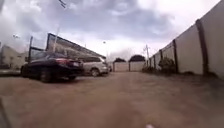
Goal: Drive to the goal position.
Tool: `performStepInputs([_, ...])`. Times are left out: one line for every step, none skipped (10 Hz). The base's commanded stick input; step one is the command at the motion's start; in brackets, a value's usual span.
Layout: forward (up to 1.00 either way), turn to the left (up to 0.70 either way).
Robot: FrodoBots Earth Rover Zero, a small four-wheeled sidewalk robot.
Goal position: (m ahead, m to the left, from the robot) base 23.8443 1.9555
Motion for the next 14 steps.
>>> performStepInputs([0.7, -0.25])
performStepInputs([0.7, -0.28])
performStepInputs([0.7, -0.28])
performStepInputs([0.7, -0.28])
performStepInputs([0.7, -0.28])
performStepInputs([0.7, -0.28])
performStepInputs([0.7, -0.28])
performStepInputs([0.7, -0.28])
performStepInputs([0.7, -0.28])
performStepInputs([0.7, -0.28])
performStepInputs([0.7, -0.28])
performStepInputs([0.7, -0.28])
performStepInputs([0.7, -0.28])
performStepInputs([0.7, -0.28])
